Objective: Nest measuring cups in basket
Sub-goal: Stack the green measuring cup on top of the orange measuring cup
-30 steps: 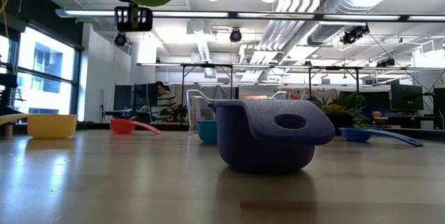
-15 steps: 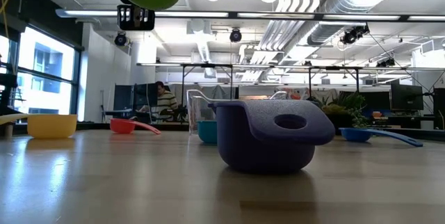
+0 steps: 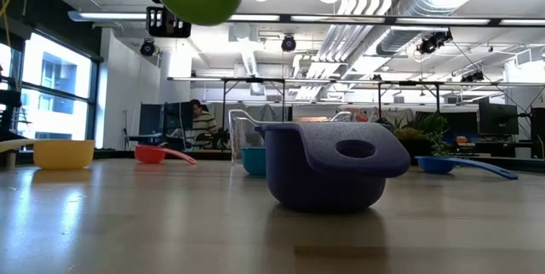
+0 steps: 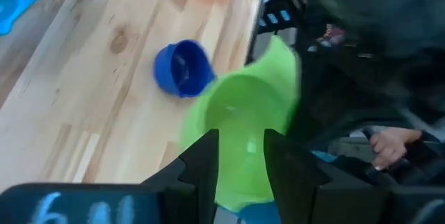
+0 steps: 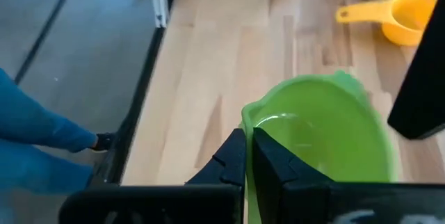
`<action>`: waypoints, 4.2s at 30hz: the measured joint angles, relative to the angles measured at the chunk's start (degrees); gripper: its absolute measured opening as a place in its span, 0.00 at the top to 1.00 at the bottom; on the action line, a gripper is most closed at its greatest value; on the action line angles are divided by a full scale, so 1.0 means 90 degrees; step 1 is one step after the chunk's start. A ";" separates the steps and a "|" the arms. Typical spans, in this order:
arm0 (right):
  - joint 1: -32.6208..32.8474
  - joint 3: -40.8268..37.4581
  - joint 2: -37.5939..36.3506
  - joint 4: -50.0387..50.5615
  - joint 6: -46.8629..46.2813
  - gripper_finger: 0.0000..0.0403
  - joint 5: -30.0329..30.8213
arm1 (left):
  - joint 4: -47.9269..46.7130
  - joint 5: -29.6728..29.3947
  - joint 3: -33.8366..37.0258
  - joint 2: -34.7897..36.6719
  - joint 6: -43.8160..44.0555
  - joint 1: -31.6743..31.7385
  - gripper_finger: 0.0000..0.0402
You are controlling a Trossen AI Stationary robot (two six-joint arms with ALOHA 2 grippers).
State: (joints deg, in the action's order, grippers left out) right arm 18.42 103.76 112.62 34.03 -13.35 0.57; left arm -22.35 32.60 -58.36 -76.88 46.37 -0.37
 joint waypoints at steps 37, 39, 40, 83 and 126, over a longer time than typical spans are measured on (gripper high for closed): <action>0.2094 0.0001 -0.0880 0.4569 -0.5951 1.00 0.4053 | 0.0668 0.0236 -0.0008 0.0000 -0.0170 0.0057 0.74; 0.2216 0.0001 -0.0856 0.4821 -0.6364 1.00 0.4051 | 0.0668 0.0236 -0.0007 0.0000 -0.0170 0.0057 0.74; 0.2275 0.0001 -0.0848 0.4974 -0.6557 1.00 0.4050 | 0.0668 0.0236 -0.0008 0.0000 -0.0170 0.0057 0.74; 0.3703 -0.2100 -0.0840 0.4012 -0.8895 1.00 0.2292 | 0.0660 0.0163 -0.0003 -0.0005 0.0000 0.0329 0.74; 0.3451 -0.2098 -0.0168 0.3935 -0.8795 0.96 0.1723 | 0.0660 -0.0165 -0.0001 -0.0005 0.0010 0.0332 0.74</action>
State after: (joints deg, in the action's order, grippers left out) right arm 49.47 84.88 111.11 69.45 -92.51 16.07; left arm -16.40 31.11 -58.37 -76.93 46.46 2.61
